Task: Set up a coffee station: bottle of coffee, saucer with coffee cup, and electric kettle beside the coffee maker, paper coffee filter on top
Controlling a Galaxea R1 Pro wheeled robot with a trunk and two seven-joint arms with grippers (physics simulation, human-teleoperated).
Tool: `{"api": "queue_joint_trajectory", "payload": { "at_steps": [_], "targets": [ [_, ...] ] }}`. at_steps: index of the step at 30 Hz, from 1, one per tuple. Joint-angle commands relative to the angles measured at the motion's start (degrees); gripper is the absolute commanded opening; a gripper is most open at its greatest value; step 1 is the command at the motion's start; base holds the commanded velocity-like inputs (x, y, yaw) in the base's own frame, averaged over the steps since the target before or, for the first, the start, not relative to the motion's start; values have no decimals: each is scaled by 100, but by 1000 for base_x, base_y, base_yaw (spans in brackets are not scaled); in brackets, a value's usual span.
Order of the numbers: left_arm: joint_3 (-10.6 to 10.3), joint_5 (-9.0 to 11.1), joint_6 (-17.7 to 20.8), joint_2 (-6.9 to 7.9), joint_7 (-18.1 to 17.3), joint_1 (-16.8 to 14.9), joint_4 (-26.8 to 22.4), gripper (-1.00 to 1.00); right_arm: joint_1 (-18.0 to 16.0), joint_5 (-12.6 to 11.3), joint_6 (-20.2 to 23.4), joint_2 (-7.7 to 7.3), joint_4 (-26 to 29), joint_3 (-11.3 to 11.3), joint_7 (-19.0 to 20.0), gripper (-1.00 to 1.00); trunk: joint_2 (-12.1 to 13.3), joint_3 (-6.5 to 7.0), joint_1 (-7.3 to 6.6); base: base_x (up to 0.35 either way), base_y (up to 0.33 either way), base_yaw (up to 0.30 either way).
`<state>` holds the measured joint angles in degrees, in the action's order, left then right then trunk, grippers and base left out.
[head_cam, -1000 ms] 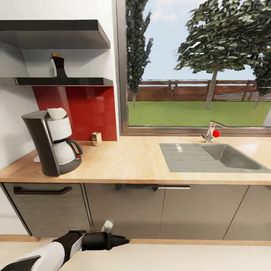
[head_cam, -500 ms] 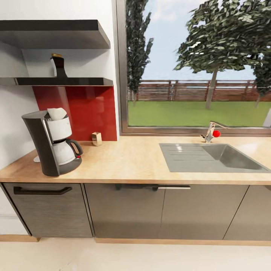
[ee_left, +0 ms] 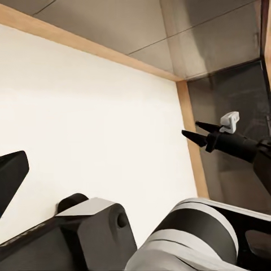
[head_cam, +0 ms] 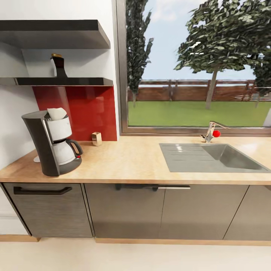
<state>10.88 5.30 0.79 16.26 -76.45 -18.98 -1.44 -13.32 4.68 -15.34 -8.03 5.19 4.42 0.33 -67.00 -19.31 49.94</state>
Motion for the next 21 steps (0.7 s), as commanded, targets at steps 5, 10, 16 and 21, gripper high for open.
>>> {"api": "queue_joint_trajectory", "payload": {
  "at_steps": [5, 10, 16, 21],
  "targets": [
    [-32, 52, 16, -92, 60, 0, 4, 100, -4, 7, -13, 8, -28, 41, 2, 100, -4, -7, 0, 0, 0, 0],
    [-12, 67, 33, -99, 474, 5, 4, 100, -4, 6, -12, 17, -33, 41, 2, 100, -4, -7, 0, 0, 0, 0],
    [169, 998, 34, -68, 545, 258, -2, 100, -4, 6, -12, 14, -28, 41, -3, 100, -4, -7, 0, 0, 0, 0],
    [208, 1453, 38, -64, 915, 340, -4, 100, -4, 6, -12, 14, -28, 41, -11, 100, -4, -7, 0, 0, 0, 88]
  ]
}}
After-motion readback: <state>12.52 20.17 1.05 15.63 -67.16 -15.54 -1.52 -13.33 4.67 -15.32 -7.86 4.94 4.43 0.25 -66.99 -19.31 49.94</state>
